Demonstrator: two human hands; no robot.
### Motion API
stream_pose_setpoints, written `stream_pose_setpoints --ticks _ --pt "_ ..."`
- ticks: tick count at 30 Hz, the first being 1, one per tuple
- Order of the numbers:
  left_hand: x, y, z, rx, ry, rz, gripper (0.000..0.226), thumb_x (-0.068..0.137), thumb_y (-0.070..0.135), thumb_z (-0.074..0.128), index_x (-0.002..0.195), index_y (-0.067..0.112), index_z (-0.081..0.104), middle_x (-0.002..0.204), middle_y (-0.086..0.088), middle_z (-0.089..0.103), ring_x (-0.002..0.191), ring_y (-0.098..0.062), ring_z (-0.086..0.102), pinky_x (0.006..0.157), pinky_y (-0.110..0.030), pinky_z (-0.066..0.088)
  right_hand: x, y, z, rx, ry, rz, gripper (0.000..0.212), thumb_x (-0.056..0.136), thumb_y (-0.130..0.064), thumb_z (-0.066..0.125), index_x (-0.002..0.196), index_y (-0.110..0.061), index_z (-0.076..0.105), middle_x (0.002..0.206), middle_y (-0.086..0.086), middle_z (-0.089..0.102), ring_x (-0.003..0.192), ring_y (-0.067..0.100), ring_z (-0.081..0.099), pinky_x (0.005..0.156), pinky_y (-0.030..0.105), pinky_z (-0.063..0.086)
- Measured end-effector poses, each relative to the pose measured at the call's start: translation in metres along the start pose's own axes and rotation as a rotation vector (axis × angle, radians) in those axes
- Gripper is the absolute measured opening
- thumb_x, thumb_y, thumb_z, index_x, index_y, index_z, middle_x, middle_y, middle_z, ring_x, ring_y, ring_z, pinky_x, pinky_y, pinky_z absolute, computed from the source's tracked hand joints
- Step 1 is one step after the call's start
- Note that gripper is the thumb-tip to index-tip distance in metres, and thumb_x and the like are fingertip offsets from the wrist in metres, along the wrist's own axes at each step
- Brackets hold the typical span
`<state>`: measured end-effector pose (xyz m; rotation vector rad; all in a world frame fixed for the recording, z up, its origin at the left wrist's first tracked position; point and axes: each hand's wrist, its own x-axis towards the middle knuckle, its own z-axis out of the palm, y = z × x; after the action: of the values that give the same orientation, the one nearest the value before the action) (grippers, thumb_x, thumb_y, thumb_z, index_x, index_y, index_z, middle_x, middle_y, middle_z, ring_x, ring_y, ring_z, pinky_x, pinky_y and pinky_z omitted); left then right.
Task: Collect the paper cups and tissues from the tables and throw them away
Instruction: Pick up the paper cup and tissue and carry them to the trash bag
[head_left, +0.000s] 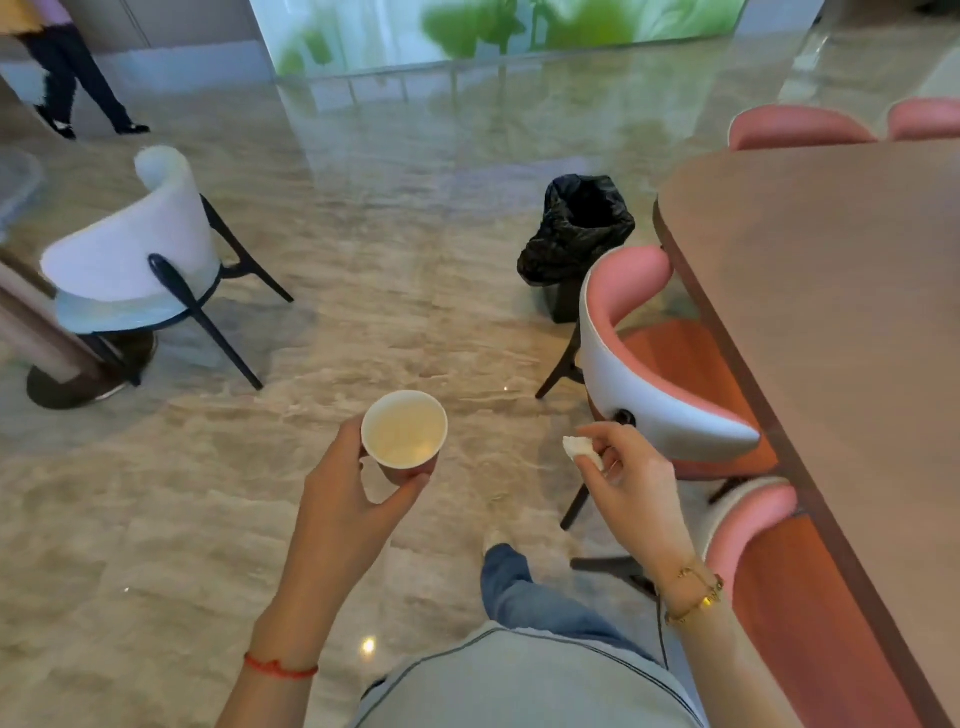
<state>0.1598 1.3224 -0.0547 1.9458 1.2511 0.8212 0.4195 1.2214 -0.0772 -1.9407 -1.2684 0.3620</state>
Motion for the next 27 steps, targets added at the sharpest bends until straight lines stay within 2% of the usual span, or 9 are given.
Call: stream_pose_setpoints --ticks 4,8,11,15,18,23,27 --pt "0.112 0.004 0.012 0.012 0.024 0.016 0.06 0.072 0.043 0.078 0.122 0.04 0.045 0.112 0.034 0.053 0.106 0.011 0.05 0.076 -0.002 0.041 0.118 0.003 0.006 -0.009 -0.004 -0.028 0.023 0.084 -0.011 0.069 0.104 -0.018 0.065 0.085 -0.01 0.056 0.076 0.004 0.054 0.069 0.007 0.04" --pt "0.205 0.004 0.021 0.001 0.043 0.036 0.059 0.072 0.044 0.076 0.121 0.044 0.044 0.114 0.035 0.052 0.107 0.01 0.051 0.078 -0.008 0.042 0.22 0.001 0.014 -0.017 0.005 -0.068 0.025 0.083 -0.01 0.068 0.107 -0.017 0.065 0.087 -0.002 0.06 0.074 0.01 0.055 0.069 0.013 0.042" --pt "0.262 -0.003 0.031 -0.009 0.036 0.029 0.062 0.071 0.048 0.075 0.124 0.042 0.044 0.117 0.034 0.052 0.109 0.009 0.051 0.081 -0.011 0.043 0.279 0.003 0.025 -0.011 0.016 -0.073 0.026 0.083 -0.009 0.068 0.107 -0.018 0.065 0.085 -0.003 0.059 0.075 0.015 0.055 0.069 0.019 0.044" --pt "0.341 -0.018 0.05 -0.014 0.005 0.02 0.066 0.067 0.058 0.069 0.125 0.039 0.045 0.116 0.033 0.052 0.108 0.009 0.051 0.08 -0.01 0.042 0.344 0.02 0.046 -0.005 -0.006 -0.024 0.024 0.084 -0.009 0.067 0.107 -0.019 0.065 0.089 -0.004 0.059 0.079 0.008 0.055 0.07 0.012 0.042" --pt "0.415 -0.031 0.068 -0.015 -0.041 0.033 0.063 0.069 0.053 0.074 0.123 0.037 0.046 0.114 0.032 0.053 0.106 0.007 0.052 0.078 -0.01 0.042 0.399 0.038 0.06 -0.006 0.006 0.04 0.024 0.084 -0.009 0.067 0.105 -0.02 0.065 0.088 -0.006 0.059 0.079 0.006 0.055 0.068 0.008 0.041" --pt "0.554 -0.035 0.095 -0.026 -0.106 0.095 0.061 0.071 0.045 0.078 0.12 0.041 0.044 0.112 0.032 0.052 0.106 0.011 0.05 0.075 -0.009 0.042 0.512 0.055 0.072 0.005 0.072 0.1 0.024 0.086 -0.013 0.065 0.108 -0.022 0.063 0.094 -0.008 0.061 0.084 0.005 0.056 0.071 0.015 0.043" --pt "0.667 -0.026 0.12 -0.043 -0.183 0.178 0.061 0.071 0.042 0.079 0.12 0.046 0.041 0.11 0.037 0.05 0.104 0.018 0.047 0.075 -0.003 0.041 0.607 0.063 0.076 -0.007 0.213 0.139 0.027 0.084 -0.007 0.066 0.11 -0.016 0.064 0.095 -0.001 0.063 0.084 0.009 0.058 0.073 0.006 0.041"
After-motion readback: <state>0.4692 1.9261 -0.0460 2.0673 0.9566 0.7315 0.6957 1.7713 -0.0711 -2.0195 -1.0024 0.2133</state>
